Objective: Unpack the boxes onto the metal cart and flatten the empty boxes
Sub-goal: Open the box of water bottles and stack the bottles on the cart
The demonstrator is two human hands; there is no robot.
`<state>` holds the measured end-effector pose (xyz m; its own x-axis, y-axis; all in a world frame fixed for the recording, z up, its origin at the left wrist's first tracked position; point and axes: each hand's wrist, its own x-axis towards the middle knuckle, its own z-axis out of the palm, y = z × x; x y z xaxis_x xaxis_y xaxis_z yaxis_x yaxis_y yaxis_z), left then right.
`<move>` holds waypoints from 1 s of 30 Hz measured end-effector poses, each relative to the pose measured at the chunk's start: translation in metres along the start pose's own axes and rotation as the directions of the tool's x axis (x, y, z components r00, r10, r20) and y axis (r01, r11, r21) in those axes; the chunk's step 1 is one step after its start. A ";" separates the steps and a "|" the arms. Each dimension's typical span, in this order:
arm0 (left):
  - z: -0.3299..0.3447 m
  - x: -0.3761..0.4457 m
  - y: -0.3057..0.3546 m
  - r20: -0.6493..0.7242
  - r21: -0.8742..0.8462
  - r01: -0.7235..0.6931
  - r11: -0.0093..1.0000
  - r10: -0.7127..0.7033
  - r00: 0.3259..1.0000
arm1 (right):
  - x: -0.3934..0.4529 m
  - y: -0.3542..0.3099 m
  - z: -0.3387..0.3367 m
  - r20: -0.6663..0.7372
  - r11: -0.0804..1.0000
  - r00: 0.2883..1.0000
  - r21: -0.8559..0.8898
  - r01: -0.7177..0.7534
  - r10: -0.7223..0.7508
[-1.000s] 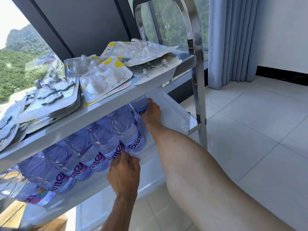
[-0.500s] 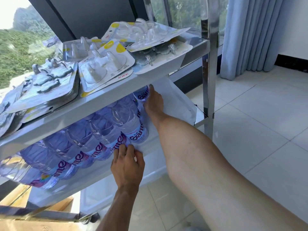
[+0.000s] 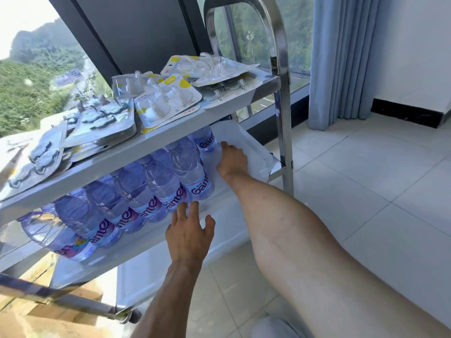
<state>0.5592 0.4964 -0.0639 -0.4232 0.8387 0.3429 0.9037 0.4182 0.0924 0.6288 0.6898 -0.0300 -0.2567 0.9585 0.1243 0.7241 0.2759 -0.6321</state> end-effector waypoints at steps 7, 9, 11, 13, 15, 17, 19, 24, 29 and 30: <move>-0.048 -0.022 -0.063 -0.041 0.002 0.109 0.994 -0.109 0.993 | -0.079 -0.022 -0.004 -0.138 0.971 0.974 0.183 -0.151 0.178; -0.065 -0.027 -0.092 -0.077 -0.014 0.138 0.990 -0.139 0.987 | -0.102 -0.039 0.000 -0.200 0.961 0.966 0.254 -0.111 0.165; -0.085 -0.037 -0.129 -0.131 -0.042 0.188 0.981 -0.192 0.973 | -0.131 -0.069 0.014 -0.282 0.954 0.952 0.297 -0.033 0.121; -0.106 -0.051 -0.175 -0.160 -0.072 0.293 0.953 -0.301 0.940 | -0.164 -0.112 0.038 -0.332 0.947 0.941 0.318 0.047 0.065; -0.125 -0.067 -0.221 -0.171 -0.057 0.386 0.921 -0.390 0.905 | -0.199 -0.164 0.069 -0.300 0.935 0.953 0.327 0.138 -0.036; -0.143 -0.085 -0.272 -0.201 -0.050 0.450 0.892 -0.450 0.870 | -0.235 -0.224 0.101 -0.211 0.909 0.954 0.316 0.273 -0.213; -0.159 -0.103 -0.319 -0.272 -0.066 0.497 0.865 -0.495 0.825 | -0.267 -0.282 0.128 -0.141 0.852 0.908 0.314 0.419 -0.394; -0.178 -0.160 -0.449 -0.300 0.026 0.603 0.798 -0.569 0.766 | -0.349 -0.397 0.198 -0.016 0.635 0.684 0.354 0.686 -0.730; -0.149 -0.204 -0.547 0.028 0.195 0.686 0.701 -0.703 0.710 | -0.404 -0.425 0.281 0.145 0.564 0.557 0.392 0.727 -0.818; -0.137 -0.209 -0.561 0.137 0.211 0.704 0.678 -0.733 0.666 | -0.408 -0.424 0.298 0.194 0.595 0.569 0.391 0.703 -0.799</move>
<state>0.1500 0.0384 -0.0589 -0.9536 0.2994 0.0327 0.3012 0.9476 0.1064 0.2353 0.1602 -0.0405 -0.8491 0.3103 0.4274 -0.0001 0.8091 -0.5877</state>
